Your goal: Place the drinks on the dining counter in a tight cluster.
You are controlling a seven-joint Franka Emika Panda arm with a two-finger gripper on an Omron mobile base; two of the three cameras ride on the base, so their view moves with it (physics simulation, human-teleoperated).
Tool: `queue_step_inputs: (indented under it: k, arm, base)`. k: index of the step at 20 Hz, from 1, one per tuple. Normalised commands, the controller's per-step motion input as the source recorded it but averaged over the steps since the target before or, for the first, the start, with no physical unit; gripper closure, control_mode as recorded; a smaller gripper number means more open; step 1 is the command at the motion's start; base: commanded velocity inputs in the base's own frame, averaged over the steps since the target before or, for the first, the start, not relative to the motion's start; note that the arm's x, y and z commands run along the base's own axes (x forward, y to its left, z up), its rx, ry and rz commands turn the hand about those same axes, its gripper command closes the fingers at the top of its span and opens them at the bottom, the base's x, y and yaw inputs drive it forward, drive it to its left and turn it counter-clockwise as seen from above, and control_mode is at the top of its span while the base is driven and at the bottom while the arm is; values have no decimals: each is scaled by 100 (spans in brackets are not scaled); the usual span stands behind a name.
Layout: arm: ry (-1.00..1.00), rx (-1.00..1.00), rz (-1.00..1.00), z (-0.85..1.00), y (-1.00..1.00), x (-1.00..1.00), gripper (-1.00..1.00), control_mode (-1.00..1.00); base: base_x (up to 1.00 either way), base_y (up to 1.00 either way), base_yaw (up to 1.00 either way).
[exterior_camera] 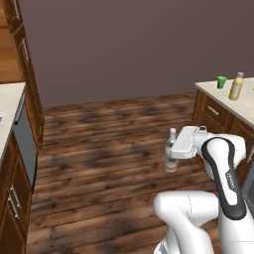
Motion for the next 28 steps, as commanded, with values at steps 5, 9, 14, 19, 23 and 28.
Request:
queue_step_inputs:
  k: [5,9,14,19,23,28]
  arm:
    - [0,0,0,0,0,0,100,100]
    - [0,0,0,0,0,0,100,100]
    - [0,0,0,0,0,0,100,100]
    - [0,0,0,0,0,0,100,100]
    - [0,0,0,0,0,0,100,100]
    - [0,0,0,0,0,0,100,100]
  base:
    - [75,-25,0]
    - [78,-25,0]
    - [78,-19,-1]
    - [68,-6,-17]
    - [51,4,-46]
    - [33,21,-73]
